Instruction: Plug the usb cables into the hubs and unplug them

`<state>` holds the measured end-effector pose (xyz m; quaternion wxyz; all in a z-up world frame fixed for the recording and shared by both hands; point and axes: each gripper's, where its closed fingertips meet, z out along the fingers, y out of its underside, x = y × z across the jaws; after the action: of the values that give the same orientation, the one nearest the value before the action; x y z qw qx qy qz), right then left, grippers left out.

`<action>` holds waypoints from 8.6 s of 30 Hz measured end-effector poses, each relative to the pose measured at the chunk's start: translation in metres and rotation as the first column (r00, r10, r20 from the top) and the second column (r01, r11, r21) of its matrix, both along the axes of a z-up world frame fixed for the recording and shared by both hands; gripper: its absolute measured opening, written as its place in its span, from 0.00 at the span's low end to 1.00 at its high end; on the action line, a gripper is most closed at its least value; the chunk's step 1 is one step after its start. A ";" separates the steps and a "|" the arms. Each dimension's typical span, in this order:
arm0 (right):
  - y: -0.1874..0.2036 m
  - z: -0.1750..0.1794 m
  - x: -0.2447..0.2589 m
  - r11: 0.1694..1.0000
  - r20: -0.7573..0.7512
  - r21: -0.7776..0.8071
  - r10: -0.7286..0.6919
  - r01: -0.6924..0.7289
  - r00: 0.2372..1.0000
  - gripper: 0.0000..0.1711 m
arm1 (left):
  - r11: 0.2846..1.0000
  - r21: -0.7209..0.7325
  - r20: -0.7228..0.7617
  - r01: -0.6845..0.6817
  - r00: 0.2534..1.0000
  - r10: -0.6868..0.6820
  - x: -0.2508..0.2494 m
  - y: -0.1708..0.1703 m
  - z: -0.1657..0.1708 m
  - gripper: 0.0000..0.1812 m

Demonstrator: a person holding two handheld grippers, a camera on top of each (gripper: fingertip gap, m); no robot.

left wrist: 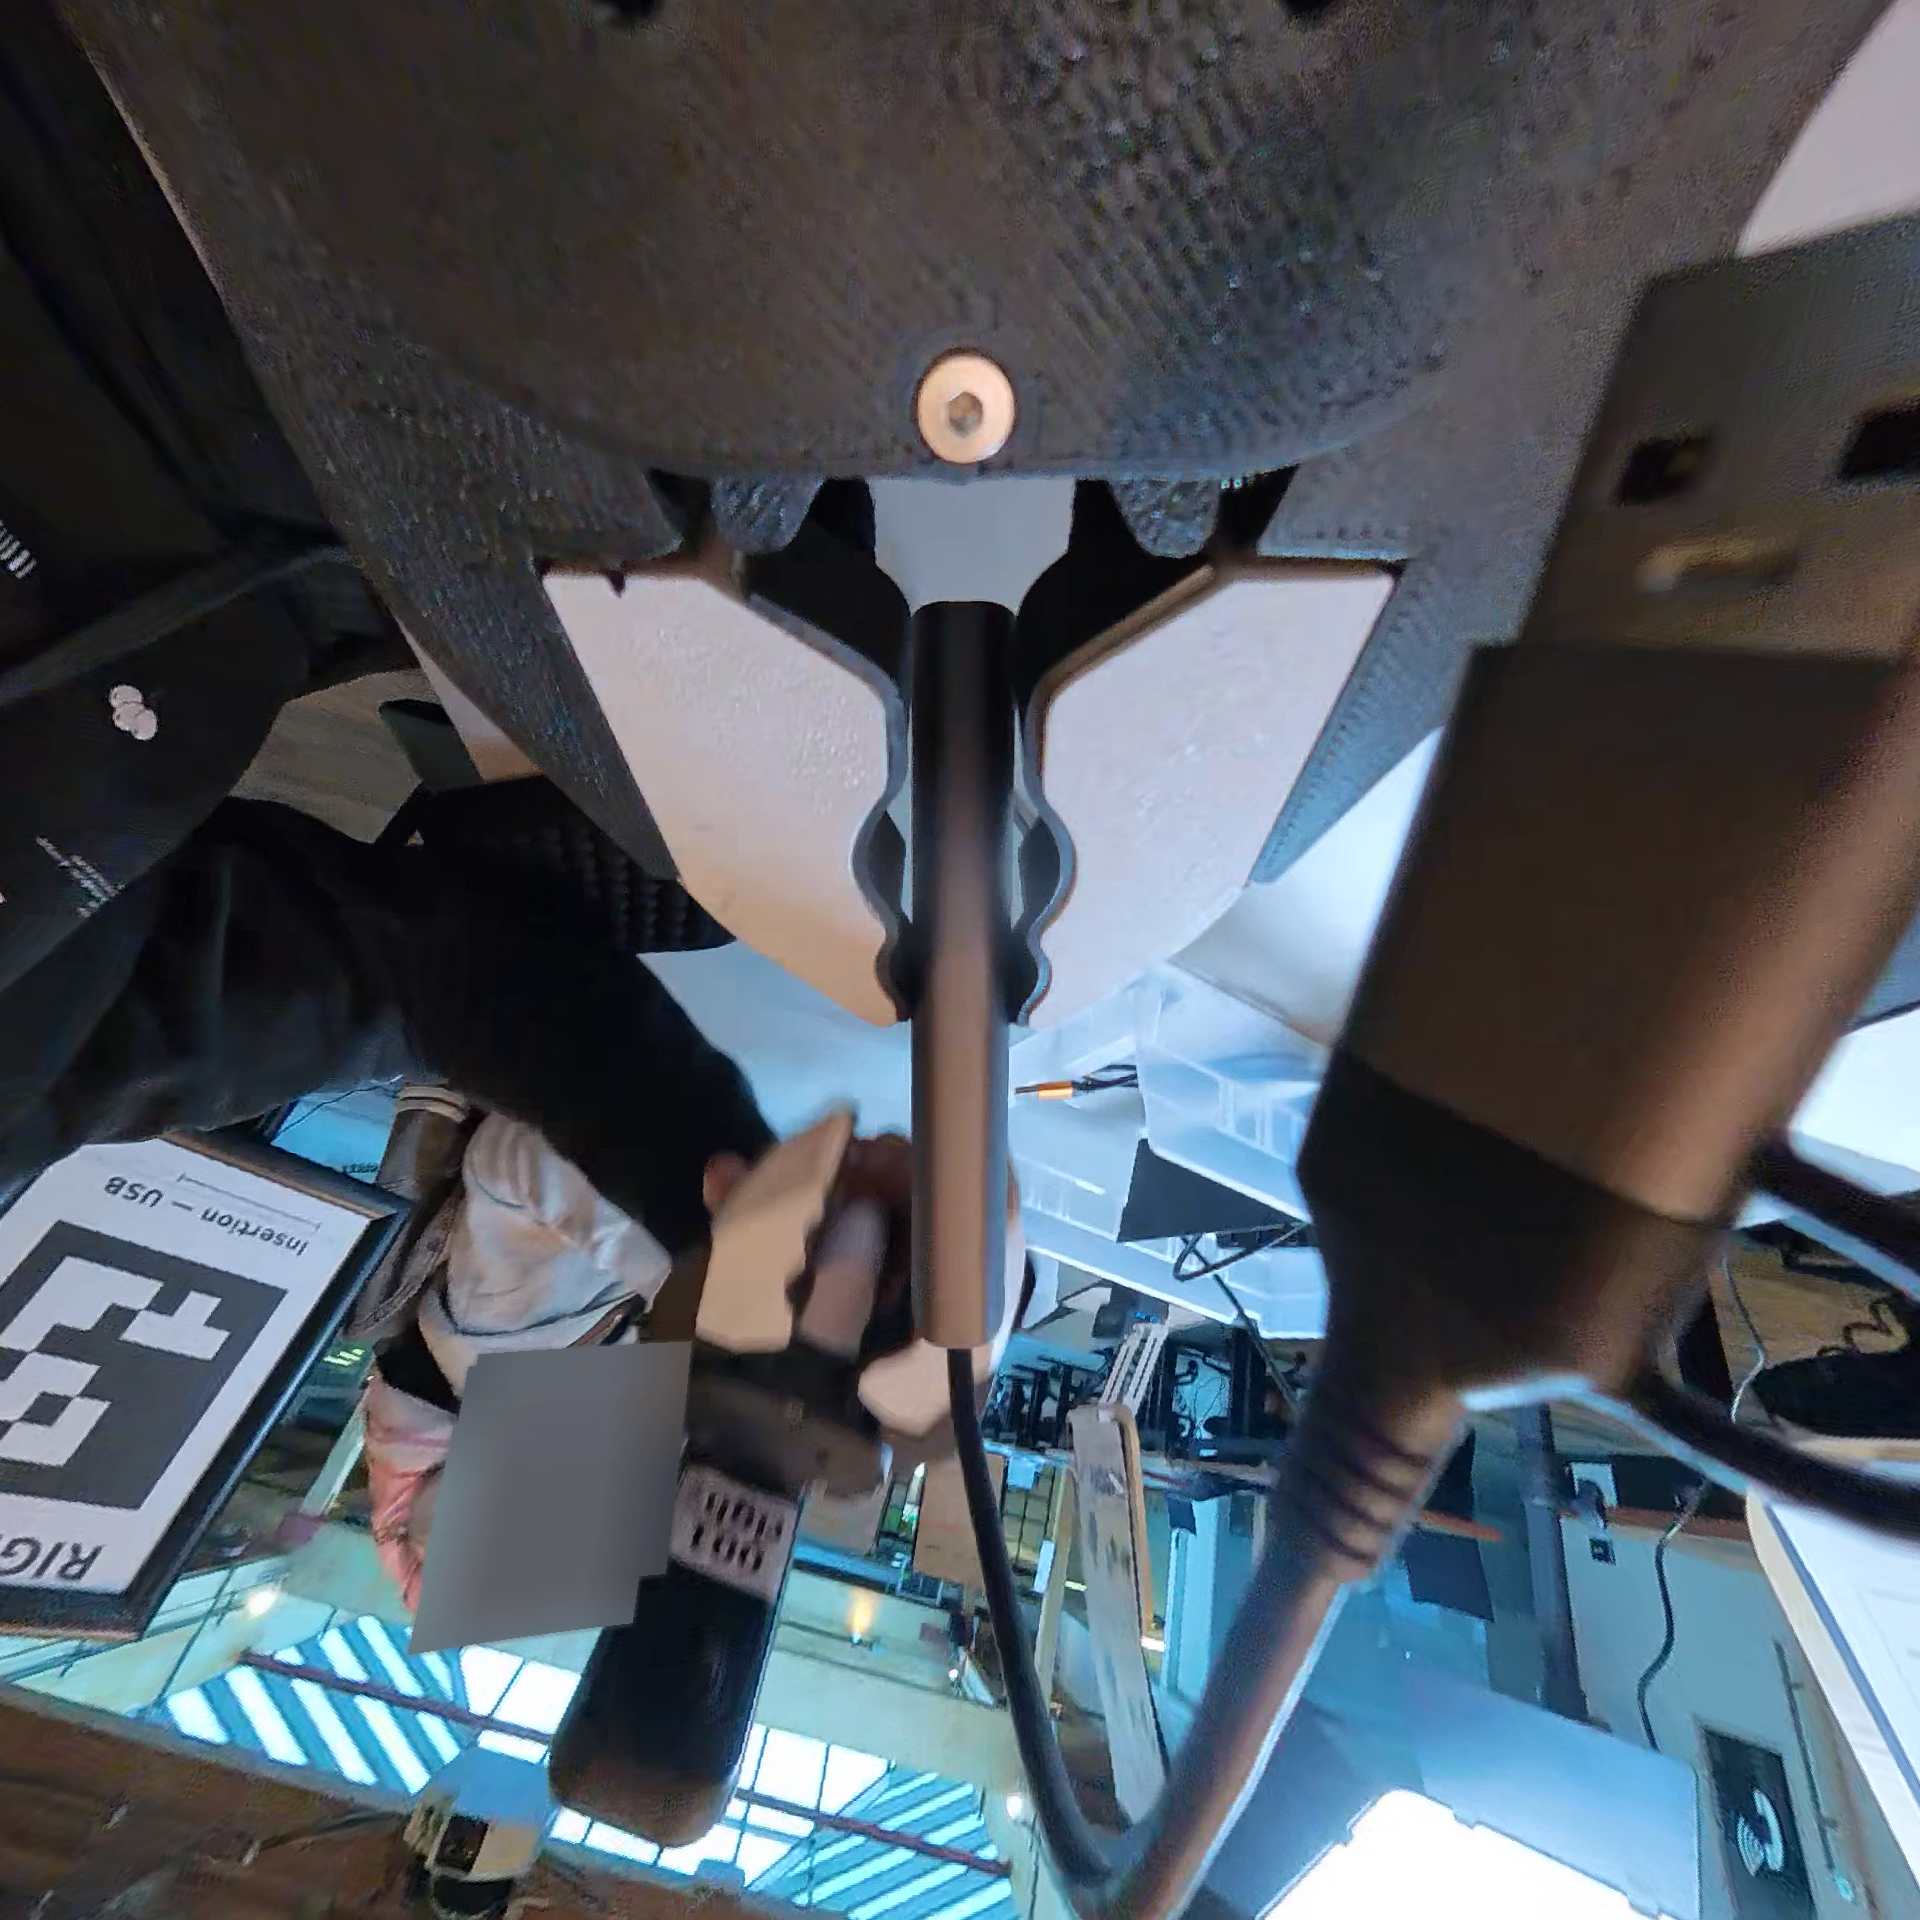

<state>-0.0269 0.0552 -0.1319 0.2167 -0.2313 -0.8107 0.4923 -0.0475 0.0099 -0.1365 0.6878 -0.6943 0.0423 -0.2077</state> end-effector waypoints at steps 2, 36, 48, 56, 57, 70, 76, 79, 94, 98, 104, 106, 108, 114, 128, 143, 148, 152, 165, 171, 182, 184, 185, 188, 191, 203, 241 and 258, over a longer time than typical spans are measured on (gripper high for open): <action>-0.040 -0.027 -0.005 0.997 0.051 -0.001 0.074 -0.074 0.996 0.23 | 0.999 0.032 0.011 0.025 1.000 -0.025 0.004 -0.002 0.005 0.10; -0.043 -0.041 -0.001 0.925 -0.057 0.370 0.113 -0.084 0.992 0.04 | 0.960 -0.240 -0.639 -0.145 0.768 -0.043 0.020 0.003 -0.038 0.11; -0.018 -0.055 0.004 0.769 -0.039 0.639 0.067 -0.027 0.997 0.04 | 0.858 -0.356 -0.762 -0.371 0.647 -0.036 0.021 0.019 -0.056 0.11; 0.029 -0.034 0.007 0.738 -0.083 0.667 -0.070 0.108 0.994 0.05 | 0.690 -0.445 -0.832 -0.571 0.549 -0.082 -0.032 -0.010 -0.092 0.11; 0.031 -0.014 0.011 0.804 -0.129 0.579 -0.071 0.133 0.989 0.05 | 0.715 -0.472 -0.767 -0.515 0.639 -0.046 -0.028 -0.013 -0.094 0.11; 0.208 0.164 0.040 0.728 -0.735 -0.241 -0.569 0.642 0.368 0.05 | 0.844 -0.395 -0.547 -0.363 0.831 0.101 -0.013 0.012 -0.086 0.11; 0.239 0.124 0.013 0.645 -0.752 -0.186 -0.579 0.741 0.315 0.04 | 0.832 -0.411 -0.614 -0.372 0.788 0.050 -0.008 0.014 -0.101 0.11; 0.239 0.112 -0.001 0.661 -0.715 -0.224 -0.611 0.716 0.340 0.04 | 0.829 -0.414 -0.624 -0.375 0.780 0.041 -0.007 0.014 -0.104 0.11; 0.282 0.133 -0.036 0.627 -0.667 -0.269 -0.668 0.731 0.328 0.04 | 0.816 -0.445 -0.604 -0.369 0.797 0.031 -0.012 0.014 -0.116 0.11; 0.278 0.069 -0.039 0.656 -0.599 -0.053 -0.624 0.753 0.501 0.04 | 0.817 -0.449 -0.608 -0.361 0.794 0.017 -0.010 0.014 -0.117 0.11; 0.246 0.033 -0.013 0.765 -0.405 0.006 -0.587 0.644 0.701 0.12 | 0.819 -0.452 -0.617 -0.354 0.787 -0.001 -0.005 0.014 -0.117 0.11; 0.239 0.032 -0.003 0.774 -0.372 0.008 -0.586 0.634 0.720 0.13 | 0.820 -0.453 -0.616 -0.351 0.788 -0.003 -0.005 0.014 -0.117 0.11; 0.234 0.028 0.005 0.769 -0.331 0.027 -0.596 0.638 0.732 0.13 | 0.821 -0.452 -0.615 -0.350 0.788 -0.003 -0.004 0.014 -0.116 0.11; 0.187 -0.002 0.026 0.794 -0.214 0.140 -0.560 0.592 0.801 0.15 | 0.849 -0.435 -0.546 -0.300 0.837 0.016 0.002 0.015 -0.104 0.11; 0.164 -0.105 0.011 0.571 -0.112 0.692 -0.521 0.443 0.846 0.18 | 0.859 -0.423 -0.541 -0.287 0.841 0.014 0.007 0.014 -0.098 0.11; 0.238 -0.121 -0.013 0.421 -0.080 0.896 -0.159 0.140 0.984 0.00 | 0.850 -0.443 -0.572 -0.284 0.820 -0.024 0.010 0.013 -0.106 0.11; 0.226 -0.083 -0.002 0.718 0.002 0.623 -0.397 0.309 0.918 0.10 | 0.848 -0.453 -0.562 -0.273 0.827 -0.034 0.011 0.013 -0.110 0.11; 0.220 -0.084 0.018 0.785 0.155 0.548 -0.434 0.288 0.888 0.10 | 0.842 -0.470 -0.550 -0.264 0.834 -0.045 0.012 0.015 -0.115 0.11; 0.215 -0.065 -0.010 0.724 0.001 0.549 -0.500 0.417 0.866 0.07 | 0.873 -0.438 -0.488 -0.215 0.872 -0.030 0.017 0.015 -0.103 0.11; 0.031 -0.019 0.012 0.968 -0.088 0.222 -0.097 0.115 0.991 0.16 | 0.898 -0.415 -0.433 -0.149 0.900 -0.051 0.028 0.017 -0.094 0.11; -0.040 -0.027 0.020 0.920 0.008 0.385 0.080 -0.077 0.997 0.10 | 0.913 -0.389 -0.477 -0.118 0.874 -0.090 0.053 0.011 -0.083 0.17; -0.003 0.007 0.015 0.922 -0.037 0.387 0.002 0.013 0.999 0.10 | 0.946 -0.318 -0.416 -0.067 0.906 -0.075 0.064 0.007 -0.061 0.22; 0.018 0.026 0.011 0.918 -0.060 0.390 -0.047 0.066 0.997 0.10 | 0.959 -0.275 -0.401 -0.063 0.914 -0.054 0.067 0.006 -0.051 0.25; 0.087 0.075 -0.002 0.886 -0.130 0.399 -0.201 0.237 0.971 0.10 | 0.977 -0.205 -0.392 -0.062 0.920 -0.024 0.072 0.001 -0.036 0.23; 0.166 0.096 -0.017 0.758 -0.179 0.517 -0.358 0.398 0.916 0.10 | 0.975 -0.203 -0.384 -0.090 0.923 0.006 0.065 -0.002 -0.038 0.21; 0.353 0.004 -0.055 0.431 -0.107 0.759 -0.658 0.489 0.746 0.10 | 0.961 -0.244 -0.355 -0.133 0.934 0.039 0.046 -0.008 -0.052 0.18; 0.172 -0.163 0.040 0.519 0.349 0.847 -0.387 -0.112 0.853 0.18 | 0.447 -0.492 -0.866 -0.747 0.473 -0.164 -0.132 -0.156 -0.149 0.17; 0.027 -0.091 0.104 0.764 -0.117 0.570 -0.289 0.303 0.950 0.27 | 0.774 -0.394 -0.840 -0.496 0.535 -0.085 -0.042 -0.020 -0.129 0.24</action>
<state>0.0768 0.0822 -0.2227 0.3607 -0.2731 -0.8728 0.1832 -0.0891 -0.0097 -0.2651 0.3528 -0.8850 0.2030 0.2261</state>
